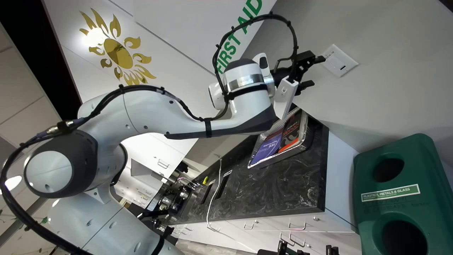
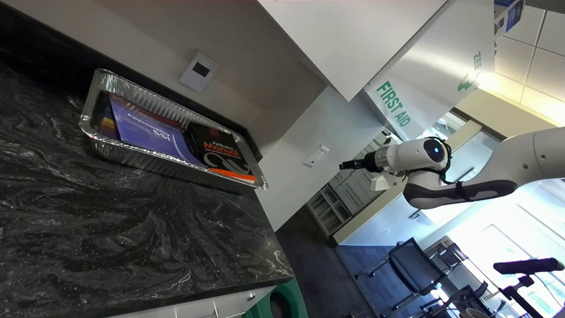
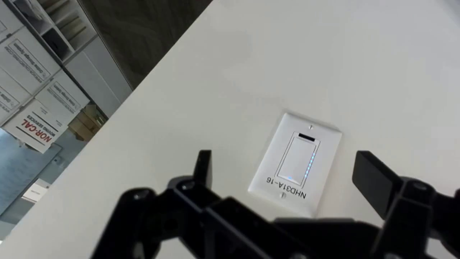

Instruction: Turn off the light switch

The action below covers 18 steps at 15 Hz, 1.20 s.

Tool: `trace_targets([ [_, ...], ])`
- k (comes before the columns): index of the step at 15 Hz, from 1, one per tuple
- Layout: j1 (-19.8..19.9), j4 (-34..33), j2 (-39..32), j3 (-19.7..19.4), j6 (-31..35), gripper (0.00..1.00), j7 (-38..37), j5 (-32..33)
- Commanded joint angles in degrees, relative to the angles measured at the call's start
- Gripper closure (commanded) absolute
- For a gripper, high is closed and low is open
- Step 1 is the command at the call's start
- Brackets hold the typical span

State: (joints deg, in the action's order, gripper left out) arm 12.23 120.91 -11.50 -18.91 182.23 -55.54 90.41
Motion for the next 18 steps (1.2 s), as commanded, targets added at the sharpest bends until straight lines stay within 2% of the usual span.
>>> trace_targets([
  [1, 0.58, -9.70, -5.38, 0.99, 5.30, 0.00, -12.95, 11.02],
  [5, 3.95, -17.39, -10.09, 6.37, 7.30, 0.00, -23.42, 16.33],
  [8, 8.05, -21.55, -14.07, 12.23, 6.71, 0.00, -29.77, 20.75],
  [11, 13.61, -23.71, -17.65, 19.94, 5.43, 0.00, -34.40, 26.67],
  [15, 23.16, -23.31, -21.17, 32.54, 2.01, 0.00, -38.65, 35.71],
  [16, 18.91, -21.80, -19.48, 27.40, 3.24, 0.00, -35.94, 31.53],
  [18, 21.91, -22.01, -20.90, 30.97, 2.80, 0.00, -36.69, 33.41],
])
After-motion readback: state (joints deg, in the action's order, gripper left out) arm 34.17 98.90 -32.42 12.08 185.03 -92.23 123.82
